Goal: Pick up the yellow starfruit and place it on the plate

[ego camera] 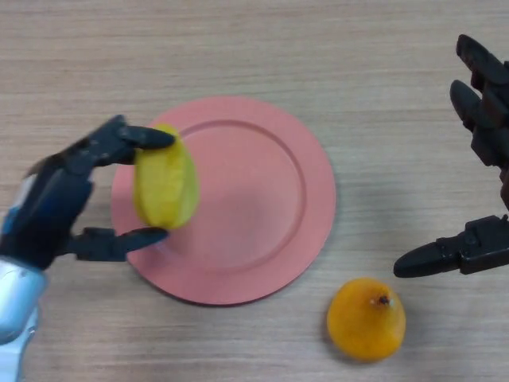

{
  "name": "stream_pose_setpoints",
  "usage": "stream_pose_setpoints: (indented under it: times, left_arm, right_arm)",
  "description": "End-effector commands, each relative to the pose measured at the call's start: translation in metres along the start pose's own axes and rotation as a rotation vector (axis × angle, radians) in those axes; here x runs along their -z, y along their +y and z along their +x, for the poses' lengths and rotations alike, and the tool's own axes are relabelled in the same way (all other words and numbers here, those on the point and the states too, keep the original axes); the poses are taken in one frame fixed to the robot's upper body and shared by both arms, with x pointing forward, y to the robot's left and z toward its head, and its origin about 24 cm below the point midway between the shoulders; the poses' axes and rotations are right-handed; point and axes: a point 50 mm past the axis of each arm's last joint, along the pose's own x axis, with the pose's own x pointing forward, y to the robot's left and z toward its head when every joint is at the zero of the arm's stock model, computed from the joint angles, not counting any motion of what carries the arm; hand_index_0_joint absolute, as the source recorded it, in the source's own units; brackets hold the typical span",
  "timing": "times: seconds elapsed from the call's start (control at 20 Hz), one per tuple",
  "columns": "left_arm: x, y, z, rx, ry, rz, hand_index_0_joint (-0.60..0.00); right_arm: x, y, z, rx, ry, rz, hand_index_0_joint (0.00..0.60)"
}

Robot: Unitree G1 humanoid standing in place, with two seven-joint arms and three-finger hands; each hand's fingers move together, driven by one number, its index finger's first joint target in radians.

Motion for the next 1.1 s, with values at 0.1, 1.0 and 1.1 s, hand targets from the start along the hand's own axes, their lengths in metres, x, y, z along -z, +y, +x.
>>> stream_pose_setpoints:
  times: [0.1, 1.0, 1.1]
  left_arm:
    - [-0.017, 0.018, 0.014, -0.098, -0.093, -0.127, -0.600]
    - [-0.015, -0.006, 0.013, 0.052, 0.085, -0.148, 0.000]
    - [-0.019, -0.001, 0.011, 0.050, 0.096, -0.171, 0.000]
  right_arm:
    - [-0.029, -0.013, -0.010, 0.050, -0.183, -0.025, 0.000]
    - [-0.038, -0.017, -0.023, 0.093, -0.193, -0.033, 0.000]
    - [-0.040, -0.017, -0.023, 0.091, -0.196, -0.031, 0.000]
